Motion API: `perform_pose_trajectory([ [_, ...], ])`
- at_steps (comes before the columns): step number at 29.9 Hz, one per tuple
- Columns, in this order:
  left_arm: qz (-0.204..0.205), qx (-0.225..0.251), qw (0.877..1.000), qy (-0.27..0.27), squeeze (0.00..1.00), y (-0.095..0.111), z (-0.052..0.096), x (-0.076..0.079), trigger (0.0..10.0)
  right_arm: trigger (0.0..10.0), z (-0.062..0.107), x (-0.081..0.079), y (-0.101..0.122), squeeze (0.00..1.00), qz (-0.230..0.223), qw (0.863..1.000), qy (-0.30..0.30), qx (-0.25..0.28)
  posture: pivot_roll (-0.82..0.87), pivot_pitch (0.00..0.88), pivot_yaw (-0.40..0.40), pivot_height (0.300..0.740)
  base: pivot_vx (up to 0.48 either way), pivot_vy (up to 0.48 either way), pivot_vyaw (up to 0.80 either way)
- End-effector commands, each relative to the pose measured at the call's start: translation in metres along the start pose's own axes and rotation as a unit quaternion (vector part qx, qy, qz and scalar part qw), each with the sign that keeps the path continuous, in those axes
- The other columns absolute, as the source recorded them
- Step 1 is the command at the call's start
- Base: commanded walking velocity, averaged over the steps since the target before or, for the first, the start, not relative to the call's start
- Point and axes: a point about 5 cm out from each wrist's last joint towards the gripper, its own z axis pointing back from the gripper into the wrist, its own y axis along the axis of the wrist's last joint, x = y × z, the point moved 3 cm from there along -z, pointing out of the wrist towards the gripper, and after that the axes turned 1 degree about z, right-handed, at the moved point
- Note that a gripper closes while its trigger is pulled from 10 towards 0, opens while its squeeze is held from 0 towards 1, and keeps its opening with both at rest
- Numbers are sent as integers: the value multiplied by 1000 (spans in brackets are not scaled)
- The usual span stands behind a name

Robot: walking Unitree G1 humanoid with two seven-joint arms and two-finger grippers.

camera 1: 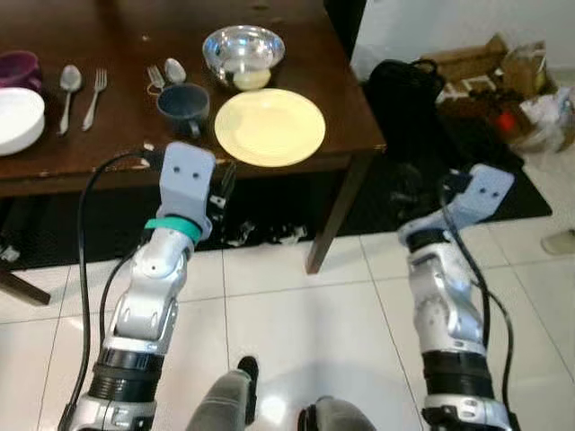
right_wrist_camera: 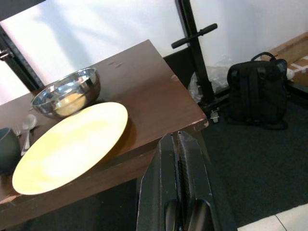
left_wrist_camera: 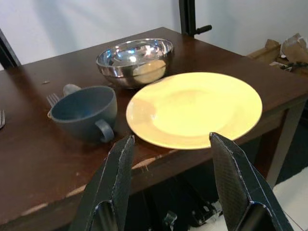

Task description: Setting the table

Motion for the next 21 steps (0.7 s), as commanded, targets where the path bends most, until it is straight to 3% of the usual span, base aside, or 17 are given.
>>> perform_pose_trajectory([
  [1,-4,-10,1000,-3,0,-5,0,4,10000,10000,2,3,2,0,-3,1000,-8,4,53,62,27,740,0,0,0],
  [21,-37,37,999,8,0,13,-6,4,10000,10000,-2,-7,5,0,-4,1000,15,7,56,57,25,740,447,0,0],
])
